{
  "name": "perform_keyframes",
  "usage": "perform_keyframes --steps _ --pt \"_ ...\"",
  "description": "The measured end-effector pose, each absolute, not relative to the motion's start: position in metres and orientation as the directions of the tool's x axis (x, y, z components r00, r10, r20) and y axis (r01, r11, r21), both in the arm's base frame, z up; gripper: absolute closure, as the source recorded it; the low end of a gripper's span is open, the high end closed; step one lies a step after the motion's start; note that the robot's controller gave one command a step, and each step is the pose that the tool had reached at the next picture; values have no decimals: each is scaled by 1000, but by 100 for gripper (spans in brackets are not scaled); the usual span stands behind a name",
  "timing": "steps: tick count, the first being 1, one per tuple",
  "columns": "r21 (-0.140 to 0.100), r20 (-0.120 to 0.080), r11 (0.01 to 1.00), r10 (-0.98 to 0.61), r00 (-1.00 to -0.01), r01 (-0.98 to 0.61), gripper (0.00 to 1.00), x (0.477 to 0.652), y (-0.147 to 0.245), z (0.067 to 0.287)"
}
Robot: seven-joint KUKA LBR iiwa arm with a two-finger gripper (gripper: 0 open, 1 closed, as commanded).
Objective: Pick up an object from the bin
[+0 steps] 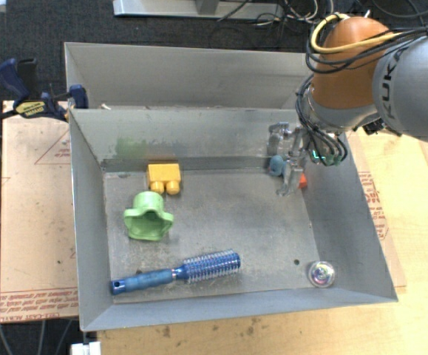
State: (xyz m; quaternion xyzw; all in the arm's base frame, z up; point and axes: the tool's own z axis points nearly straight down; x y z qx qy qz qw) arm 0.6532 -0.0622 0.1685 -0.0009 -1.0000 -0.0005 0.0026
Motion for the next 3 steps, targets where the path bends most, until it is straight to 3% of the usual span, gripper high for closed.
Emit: perform_keyframes --steps 1,2,3 --pt "11 -1 1000 12 -1000 11 0 652 -142 67" --pt "1 -7 997 83 -997 83 0 655 -154 102" --pt "2 -2 983 186 -983 186 0 655 -137 100"
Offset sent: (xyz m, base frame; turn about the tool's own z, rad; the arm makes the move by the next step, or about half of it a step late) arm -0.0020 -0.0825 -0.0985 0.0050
